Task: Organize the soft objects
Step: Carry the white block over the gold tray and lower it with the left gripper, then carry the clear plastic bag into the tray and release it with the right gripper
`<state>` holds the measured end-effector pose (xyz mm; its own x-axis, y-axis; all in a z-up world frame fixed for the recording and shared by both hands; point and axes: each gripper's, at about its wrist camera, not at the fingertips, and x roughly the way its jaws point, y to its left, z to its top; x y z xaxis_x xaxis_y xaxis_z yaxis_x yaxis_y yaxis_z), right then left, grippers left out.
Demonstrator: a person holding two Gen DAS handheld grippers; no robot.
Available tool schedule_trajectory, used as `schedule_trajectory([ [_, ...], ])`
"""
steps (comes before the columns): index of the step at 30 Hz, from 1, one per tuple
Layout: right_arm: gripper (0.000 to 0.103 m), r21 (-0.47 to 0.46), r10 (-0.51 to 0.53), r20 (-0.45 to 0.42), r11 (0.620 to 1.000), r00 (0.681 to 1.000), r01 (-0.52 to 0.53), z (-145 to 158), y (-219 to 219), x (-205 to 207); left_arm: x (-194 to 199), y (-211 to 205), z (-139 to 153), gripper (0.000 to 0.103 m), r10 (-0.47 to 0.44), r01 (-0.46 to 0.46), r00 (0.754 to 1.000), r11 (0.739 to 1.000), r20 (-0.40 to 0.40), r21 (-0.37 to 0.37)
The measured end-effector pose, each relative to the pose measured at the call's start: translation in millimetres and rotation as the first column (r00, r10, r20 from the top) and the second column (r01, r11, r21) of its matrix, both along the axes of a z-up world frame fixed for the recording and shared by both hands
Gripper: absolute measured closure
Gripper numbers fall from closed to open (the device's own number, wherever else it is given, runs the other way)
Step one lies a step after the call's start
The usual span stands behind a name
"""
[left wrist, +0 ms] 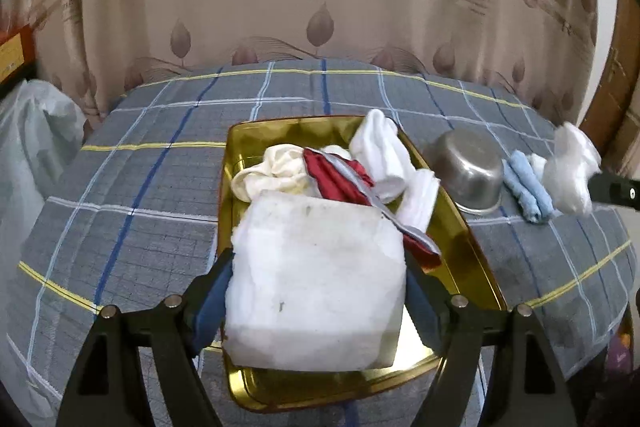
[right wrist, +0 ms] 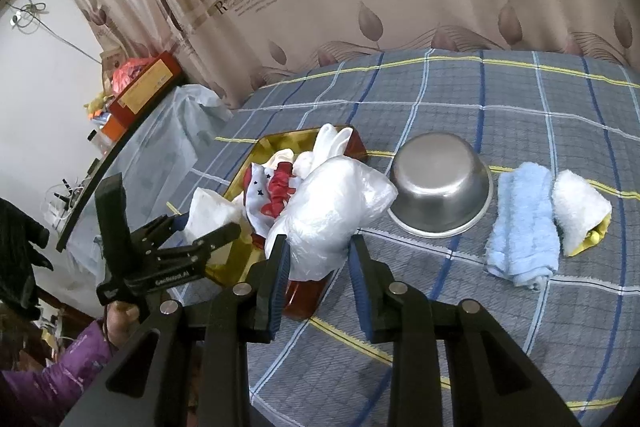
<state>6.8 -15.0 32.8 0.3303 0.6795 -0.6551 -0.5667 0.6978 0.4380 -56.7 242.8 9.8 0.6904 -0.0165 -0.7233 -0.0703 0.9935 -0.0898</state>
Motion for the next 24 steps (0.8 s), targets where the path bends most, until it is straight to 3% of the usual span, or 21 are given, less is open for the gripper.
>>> schedule_trajectory([
  [5,0.075,0.002,-0.001,-0.013,1.0,1.0,0.001,-2,2,1,-1,8,0,0.02,-0.032,0.032,0.999,0.995,0.0,-0.091],
  [8,0.075,0.006,0.0,-0.024,1.0,1.0,0.0,-4,2,2,2,16,-6,0.018,-0.069,0.064,0.998,0.973,-0.012,-0.222],
  [9,0.075,0.005,0.001,-0.023,1.0,1.0,0.0,-4,3,2,1,17,-6,0.017,-0.065,0.062,0.998,0.972,-0.005,-0.229],
  [14,0.074,0.002,0.009,-0.023,1.0,1.0,-0.009,-4,6,1,-7,6,3,0.015,-0.056,0.062,0.997,0.99,0.047,-0.124],
  [21,0.074,-0.011,0.075,0.0,0.997,0.997,-0.075,0,22,-7,-22,6,15,0.015,-0.06,0.068,0.997,0.984,0.053,-0.166],
  [24,0.074,-0.017,0.113,0.002,0.993,0.994,-0.113,-1,32,-12,-38,2,22,0.015,-0.015,0.022,0.999,0.99,0.051,-0.141],
])
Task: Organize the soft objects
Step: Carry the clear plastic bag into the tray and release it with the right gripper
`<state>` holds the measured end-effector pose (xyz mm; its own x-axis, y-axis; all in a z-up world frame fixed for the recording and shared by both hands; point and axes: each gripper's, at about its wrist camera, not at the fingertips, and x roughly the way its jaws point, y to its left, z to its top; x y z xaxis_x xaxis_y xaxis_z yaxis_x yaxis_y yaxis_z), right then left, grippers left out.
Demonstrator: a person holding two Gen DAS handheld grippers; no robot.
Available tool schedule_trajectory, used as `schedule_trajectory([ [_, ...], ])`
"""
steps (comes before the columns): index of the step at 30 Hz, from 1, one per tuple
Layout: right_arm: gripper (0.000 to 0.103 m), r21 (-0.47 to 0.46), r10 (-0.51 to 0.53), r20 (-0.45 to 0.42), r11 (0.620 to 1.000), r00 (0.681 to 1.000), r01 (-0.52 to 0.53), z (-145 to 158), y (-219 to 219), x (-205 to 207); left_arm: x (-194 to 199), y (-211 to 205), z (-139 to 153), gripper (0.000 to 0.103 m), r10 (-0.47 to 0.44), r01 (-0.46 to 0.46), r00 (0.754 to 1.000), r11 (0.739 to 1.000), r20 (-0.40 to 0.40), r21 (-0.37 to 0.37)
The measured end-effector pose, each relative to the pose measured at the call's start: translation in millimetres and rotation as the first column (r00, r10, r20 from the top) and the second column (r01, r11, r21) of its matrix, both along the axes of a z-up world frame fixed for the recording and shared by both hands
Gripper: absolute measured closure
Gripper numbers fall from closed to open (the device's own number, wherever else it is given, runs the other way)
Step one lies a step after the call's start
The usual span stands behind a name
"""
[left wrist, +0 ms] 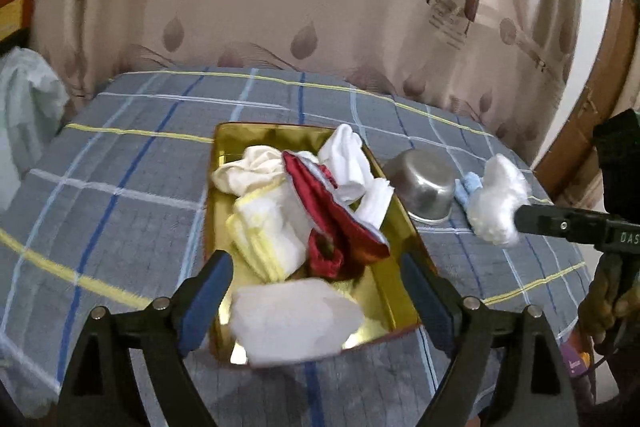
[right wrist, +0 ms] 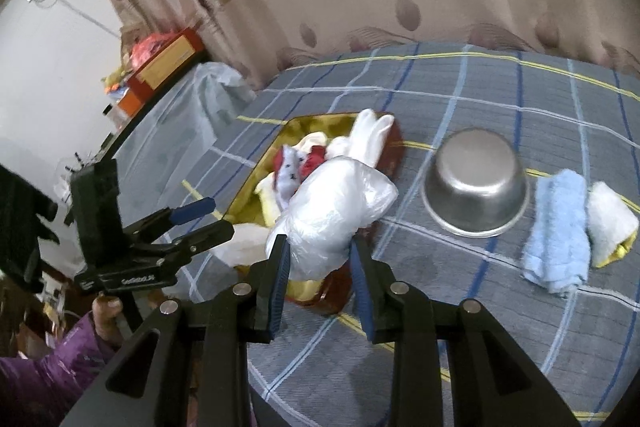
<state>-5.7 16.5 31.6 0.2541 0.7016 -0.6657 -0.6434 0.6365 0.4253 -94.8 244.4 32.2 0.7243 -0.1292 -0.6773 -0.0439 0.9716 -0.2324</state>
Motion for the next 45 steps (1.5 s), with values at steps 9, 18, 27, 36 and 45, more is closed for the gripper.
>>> schedule_trajectory([
  [9,0.074,-0.022,0.183,0.021,0.983,0.983,-0.183,-7,57,-29,-50,-33,16,0.015,0.181,-0.182,0.983,0.959,0.024,0.216],
  [18,0.074,-0.092,0.292,0.016,0.953,0.956,-0.29,-22,136,-15,-82,-16,26,0.015,0.323,-0.317,0.946,0.939,-0.023,0.137],
  [27,0.074,-0.194,0.281,0.035,0.943,0.959,-0.27,-39,170,1,-78,-14,16,0.015,0.329,-0.316,0.94,0.939,-0.091,0.135],
  [36,0.061,-0.215,0.261,0.081,0.947,0.962,-0.239,-38,177,-1,-85,-15,19,0.015,0.298,-0.294,0.954,0.95,-0.022,0.11],
  [45,0.042,-0.052,0.15,0.223,0.988,0.963,-0.142,8,125,-16,-82,-21,14,0.015,0.242,-0.239,0.97,0.966,-0.022,0.101],
])
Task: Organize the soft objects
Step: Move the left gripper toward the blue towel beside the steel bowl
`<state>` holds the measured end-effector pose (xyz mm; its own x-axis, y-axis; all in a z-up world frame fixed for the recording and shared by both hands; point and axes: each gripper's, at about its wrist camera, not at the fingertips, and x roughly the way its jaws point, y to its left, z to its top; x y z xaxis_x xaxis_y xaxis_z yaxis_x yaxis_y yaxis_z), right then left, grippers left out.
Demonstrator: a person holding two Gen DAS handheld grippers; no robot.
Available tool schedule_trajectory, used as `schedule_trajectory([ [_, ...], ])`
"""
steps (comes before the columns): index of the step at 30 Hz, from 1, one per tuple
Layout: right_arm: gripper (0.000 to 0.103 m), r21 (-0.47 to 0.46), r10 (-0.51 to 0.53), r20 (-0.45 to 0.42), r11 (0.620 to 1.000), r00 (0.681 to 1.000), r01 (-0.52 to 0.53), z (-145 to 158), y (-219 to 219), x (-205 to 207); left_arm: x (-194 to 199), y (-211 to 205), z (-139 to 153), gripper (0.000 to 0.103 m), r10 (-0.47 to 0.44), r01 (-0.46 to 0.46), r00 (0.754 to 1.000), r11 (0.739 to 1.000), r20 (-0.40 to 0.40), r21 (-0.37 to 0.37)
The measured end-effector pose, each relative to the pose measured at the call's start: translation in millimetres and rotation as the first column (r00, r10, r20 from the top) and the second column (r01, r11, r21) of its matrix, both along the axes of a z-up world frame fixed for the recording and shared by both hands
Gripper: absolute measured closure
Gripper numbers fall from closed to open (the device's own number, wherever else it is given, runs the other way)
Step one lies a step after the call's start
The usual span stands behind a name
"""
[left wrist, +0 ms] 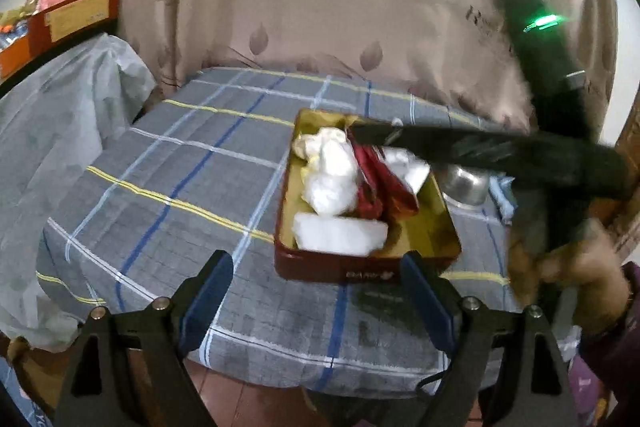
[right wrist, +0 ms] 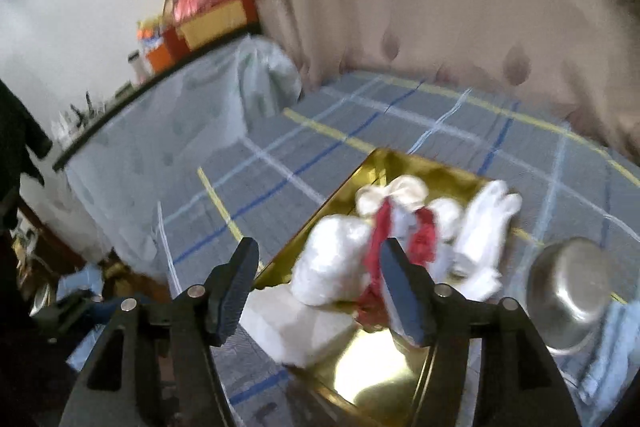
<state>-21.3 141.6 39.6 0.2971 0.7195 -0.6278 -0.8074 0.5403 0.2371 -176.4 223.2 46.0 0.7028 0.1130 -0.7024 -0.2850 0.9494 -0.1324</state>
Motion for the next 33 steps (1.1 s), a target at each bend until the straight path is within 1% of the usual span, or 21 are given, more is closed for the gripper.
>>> schedule_trajectory([
  [2,0.036,0.042,-0.045,0.026,0.998,0.999,0.044,6,-33,-9,4,-5,-7,0.015,-0.034,0.033,0.999,0.999,-0.028,-0.018],
  [3,0.034,0.048,-0.068,0.034,0.997,0.997,0.066,7,-48,-12,5,-9,-9,0.015,-0.047,0.046,0.998,0.999,-0.032,-0.026],
  [4,0.031,0.047,-0.112,0.05,0.993,0.992,0.11,6,-73,-17,5,-13,-11,0.015,-0.06,0.06,0.998,0.998,-0.034,-0.023],
  [7,0.031,0.029,-0.218,0.059,0.976,0.974,0.217,-3,-132,-21,7,-30,-14,0.015,-0.108,0.109,0.993,0.994,-0.051,0.018],
  [9,0.031,-0.004,-0.313,0.055,0.95,0.948,0.314,-15,-180,-18,9,-44,-16,0.015,-0.145,0.148,0.987,0.988,-0.068,0.037],
  [10,0.031,-0.027,-0.367,0.064,0.929,0.928,0.37,-21,-204,-15,11,-51,-17,0.015,-0.165,0.169,0.983,0.985,-0.077,0.043],
  [11,0.031,-0.054,-0.43,0.077,0.899,0.899,0.435,-29,-231,-11,13,-60,-19,0.015,-0.19,0.195,0.978,0.979,-0.089,0.054],
  [13,0.031,-0.105,-0.541,0.072,0.831,0.838,0.546,-44,-280,1,18,-77,-21,0.015,-0.229,0.239,0.967,0.967,-0.114,0.082],
  [15,0.031,-0.132,-0.614,0.081,0.775,0.785,0.619,-55,-315,11,25,-99,-21,0.015,-0.28,0.294,0.95,0.951,-0.135,0.097],
  [17,0.031,-0.158,-0.689,0.079,0.704,0.72,0.692,-66,-354,24,34,-119,-17,0.015,-0.318,0.332,0.939,0.938,-0.13,0.1],
  [18,0.03,-0.177,-0.725,0.082,0.665,0.684,0.725,-72,-370,32,41,-129,-15,0.015,-0.341,0.353,0.932,0.931,-0.123,0.092],
  [19,0.03,-0.189,-0.748,0.085,0.636,0.658,0.748,-77,-382,38,49,-139,-12,0.015,-0.367,0.377,0.923,0.923,-0.116,0.074],
  [20,0.03,-0.195,-0.765,0.084,0.615,0.638,0.764,-82,-393,43,63,-150,-9,0.015,-0.397,0.402,0.911,0.915,-0.108,0.034],
  [22,0.028,-0.201,-0.787,0.075,0.59,0.613,0.782,-92,-408,50,86,-161,-7,0.015,-0.438,0.436,0.892,0.899,-0.106,-0.05],
  [23,0.028,-0.202,-0.794,0.062,0.584,0.605,0.787,-98,-414,51,104,-169,-5,0.015,-0.467,0.456,0.879,0.883,-0.101,-0.113],
  [24,0.028,-0.2,-0.799,0.026,0.585,0.601,0.786,-102,-418,54,116,-173,-4,0.015,-0.476,0.462,0.874,0.876,-0.097,-0.137],
  [25,0.027,-0.191,-0.798,0.008,0.591,0.603,0.784,-103,-421,55,129,-179,-3,0.015,-0.484,0.467,0.87,0.87,-0.097,-0.156],
  [26,0.024,-0.17,-0.794,0.007,0.599,0.608,0.783,-101,-421,56,147,-188,-3,0.015,-0.499,0.48,0.86,0.862,-0.102,-0.164],
  [28,0.024,-0.166,-0.784,0.012,0.61,0.62,0.775,-102,-419,53,174,-201,-5,0.015,-0.523,0.498,0.845,0.846,-0.116,-0.19],
  [30,0.024,-0.159,-0.762,0.01,0.638,0.647,0.754,-101,-416,51,195,-211,-13,0.015,-0.543,0.509,0.829,0.832,-0.135,-0.223],
  [33,0.024,-0.119,-0.753,0.013,0.652,0.658,0.749,-98,-416,47,228,-222,-30,0.015,-0.552,0.494,0.809,0.825,-0.201,-0.275],
])
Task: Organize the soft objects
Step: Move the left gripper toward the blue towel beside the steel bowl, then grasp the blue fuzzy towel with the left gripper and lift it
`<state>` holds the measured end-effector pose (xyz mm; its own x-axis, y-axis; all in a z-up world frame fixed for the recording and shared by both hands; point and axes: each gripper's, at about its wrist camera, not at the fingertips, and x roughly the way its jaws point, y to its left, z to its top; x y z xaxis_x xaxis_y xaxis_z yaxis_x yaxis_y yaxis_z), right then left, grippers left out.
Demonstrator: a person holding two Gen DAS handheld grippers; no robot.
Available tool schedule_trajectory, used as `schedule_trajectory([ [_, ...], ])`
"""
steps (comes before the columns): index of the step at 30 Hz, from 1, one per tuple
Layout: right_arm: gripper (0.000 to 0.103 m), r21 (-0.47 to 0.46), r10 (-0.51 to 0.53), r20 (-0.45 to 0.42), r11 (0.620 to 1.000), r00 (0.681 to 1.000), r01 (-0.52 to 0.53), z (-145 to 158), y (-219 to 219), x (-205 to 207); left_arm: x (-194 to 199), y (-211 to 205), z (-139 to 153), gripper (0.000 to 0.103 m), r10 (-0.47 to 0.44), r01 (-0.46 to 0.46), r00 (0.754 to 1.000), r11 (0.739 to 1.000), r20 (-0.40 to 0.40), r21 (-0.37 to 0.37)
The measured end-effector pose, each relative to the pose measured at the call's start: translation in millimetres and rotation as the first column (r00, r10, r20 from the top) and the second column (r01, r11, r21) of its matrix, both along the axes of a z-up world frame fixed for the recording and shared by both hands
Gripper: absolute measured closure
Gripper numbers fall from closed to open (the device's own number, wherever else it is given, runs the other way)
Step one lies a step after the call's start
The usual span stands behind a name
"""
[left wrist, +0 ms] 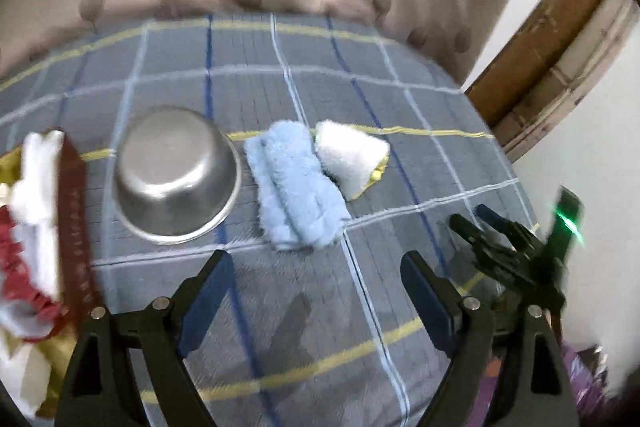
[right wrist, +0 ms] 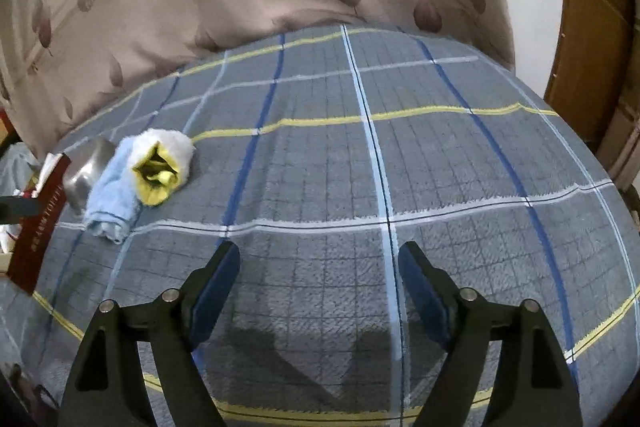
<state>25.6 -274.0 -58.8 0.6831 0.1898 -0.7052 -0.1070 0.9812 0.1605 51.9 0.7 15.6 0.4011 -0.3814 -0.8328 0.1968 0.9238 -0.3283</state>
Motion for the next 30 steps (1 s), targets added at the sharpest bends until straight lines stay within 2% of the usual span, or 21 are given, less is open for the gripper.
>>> schedule_trajectory([
  [3,0.024,0.039,0.02,0.016,0.999,1.0,-0.021,2,-2,-3,22,-6,-11,0.015,0.004,-0.005,1.0,1.0,-0.026,-0.004],
  [5,0.024,0.056,0.03,0.017,0.998,0.999,-0.031,3,-4,-4,35,-9,-19,0.015,-0.021,0.018,0.997,0.999,-0.068,-0.032],
  [13,0.024,0.091,0.064,0.027,0.994,0.998,-0.066,4,-5,-5,72,-14,-45,0.015,-0.005,0.0,0.988,1.0,-0.153,-0.03],
  [16,0.023,0.104,0.073,0.027,0.992,0.997,-0.076,4,-6,-4,82,-24,-58,0.015,-0.01,0.014,0.983,1.0,-0.182,0.02],
  [18,0.022,0.108,0.075,0.026,0.991,0.997,-0.077,5,-6,-4,83,-36,-59,0.015,-0.03,0.045,0.988,0.995,-0.152,0.091],
  [22,0.018,0.115,0.077,0.025,0.99,0.997,-0.08,4,-7,-4,82,-52,-63,0.015,-0.051,0.081,0.988,0.976,-0.147,0.205],
  [30,0.016,0.13,0.075,0.022,0.989,0.997,-0.077,4,-8,-5,77,-56,-66,0.015,-0.031,0.059,0.993,0.969,-0.118,0.238],
])
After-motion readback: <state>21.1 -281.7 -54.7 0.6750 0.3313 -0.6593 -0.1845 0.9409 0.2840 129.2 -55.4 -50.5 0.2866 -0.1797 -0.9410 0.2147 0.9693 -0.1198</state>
